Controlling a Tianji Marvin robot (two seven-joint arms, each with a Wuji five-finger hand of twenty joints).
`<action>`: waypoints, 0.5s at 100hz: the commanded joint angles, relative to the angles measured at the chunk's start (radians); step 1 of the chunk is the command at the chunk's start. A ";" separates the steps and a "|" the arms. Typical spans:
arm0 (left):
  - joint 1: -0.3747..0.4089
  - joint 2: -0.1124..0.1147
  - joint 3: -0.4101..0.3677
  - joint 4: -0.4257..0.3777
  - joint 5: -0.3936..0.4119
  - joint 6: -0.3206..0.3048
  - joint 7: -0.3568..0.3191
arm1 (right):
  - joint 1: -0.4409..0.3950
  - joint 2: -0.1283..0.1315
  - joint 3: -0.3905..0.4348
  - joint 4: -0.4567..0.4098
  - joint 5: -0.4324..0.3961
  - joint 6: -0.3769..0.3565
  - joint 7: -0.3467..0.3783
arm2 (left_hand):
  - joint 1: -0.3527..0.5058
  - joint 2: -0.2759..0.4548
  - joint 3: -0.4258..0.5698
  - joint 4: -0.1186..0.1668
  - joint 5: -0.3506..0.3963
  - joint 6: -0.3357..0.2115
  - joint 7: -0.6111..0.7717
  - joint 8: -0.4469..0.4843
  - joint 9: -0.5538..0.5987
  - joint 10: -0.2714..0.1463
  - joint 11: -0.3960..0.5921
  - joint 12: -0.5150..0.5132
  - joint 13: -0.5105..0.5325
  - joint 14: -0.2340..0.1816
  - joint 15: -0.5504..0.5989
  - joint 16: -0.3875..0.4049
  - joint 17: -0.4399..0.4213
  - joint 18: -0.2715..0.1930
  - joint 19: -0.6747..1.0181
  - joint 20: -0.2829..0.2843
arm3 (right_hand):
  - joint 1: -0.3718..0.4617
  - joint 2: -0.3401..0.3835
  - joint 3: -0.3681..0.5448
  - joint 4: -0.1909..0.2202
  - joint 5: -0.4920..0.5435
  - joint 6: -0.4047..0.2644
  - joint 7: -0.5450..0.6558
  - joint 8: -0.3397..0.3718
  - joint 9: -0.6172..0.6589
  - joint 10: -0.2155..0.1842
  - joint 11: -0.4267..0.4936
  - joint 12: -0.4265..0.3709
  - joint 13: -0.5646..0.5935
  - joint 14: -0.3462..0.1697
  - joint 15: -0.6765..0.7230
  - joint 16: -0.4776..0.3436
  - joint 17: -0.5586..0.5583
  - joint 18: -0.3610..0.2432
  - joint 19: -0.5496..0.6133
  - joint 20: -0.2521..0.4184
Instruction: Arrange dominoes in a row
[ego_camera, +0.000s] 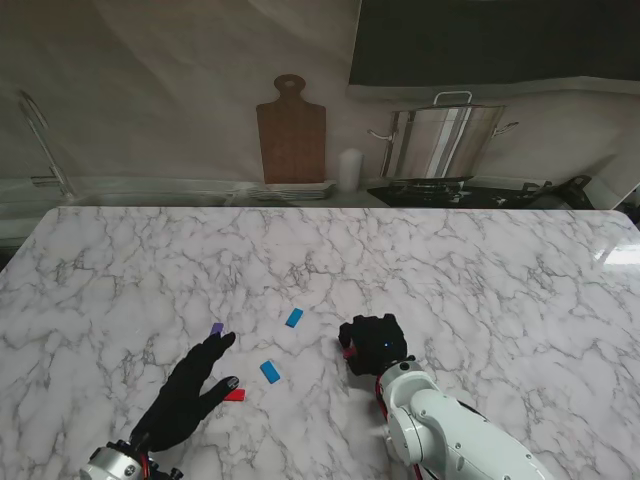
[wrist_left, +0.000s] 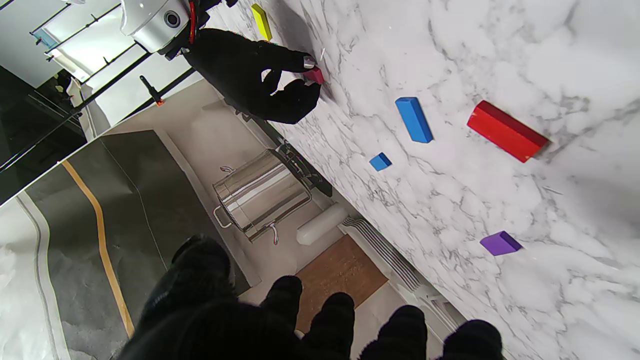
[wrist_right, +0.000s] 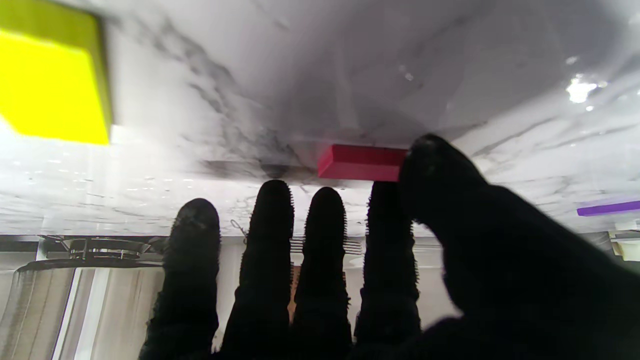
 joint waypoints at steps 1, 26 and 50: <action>0.003 0.000 0.002 0.003 -0.001 0.001 -0.014 | 0.000 -0.002 -0.004 0.015 -0.001 0.004 -0.002 | 0.028 0.026 -0.010 0.021 -0.022 -0.024 0.010 0.011 -0.024 -0.022 0.003 0.002 -0.019 -0.027 0.000 0.015 0.001 -0.016 0.000 0.017 | 0.058 -0.068 0.011 -0.026 0.029 -0.053 0.038 -0.022 0.014 -0.016 0.040 0.016 0.025 0.000 0.021 0.013 0.009 -0.009 0.024 0.018; 0.002 -0.001 0.000 0.005 -0.003 -0.002 -0.012 | 0.005 -0.003 -0.009 0.023 0.003 -0.003 -0.005 | 0.028 0.026 -0.010 0.021 -0.027 -0.022 0.008 0.011 -0.024 -0.021 0.003 0.000 -0.019 -0.027 0.000 0.015 0.002 -0.018 0.000 0.021 | 0.104 -0.081 0.005 -0.034 0.088 -0.107 0.123 -0.046 0.030 -0.015 0.038 0.024 0.033 0.000 0.021 0.012 0.011 -0.007 0.025 0.017; 0.002 -0.001 -0.002 0.005 -0.005 -0.001 -0.013 | 0.006 -0.003 -0.010 0.025 0.007 -0.011 -0.002 | 0.028 0.025 -0.010 0.021 -0.028 -0.023 -0.002 0.008 -0.025 -0.022 0.001 -0.005 -0.020 -0.027 -0.001 0.014 0.002 -0.018 0.001 0.025 | 0.110 -0.095 0.019 -0.033 0.083 -0.112 0.188 0.046 0.021 -0.021 0.011 0.017 0.031 -0.007 -0.014 -0.004 0.008 -0.004 0.016 0.013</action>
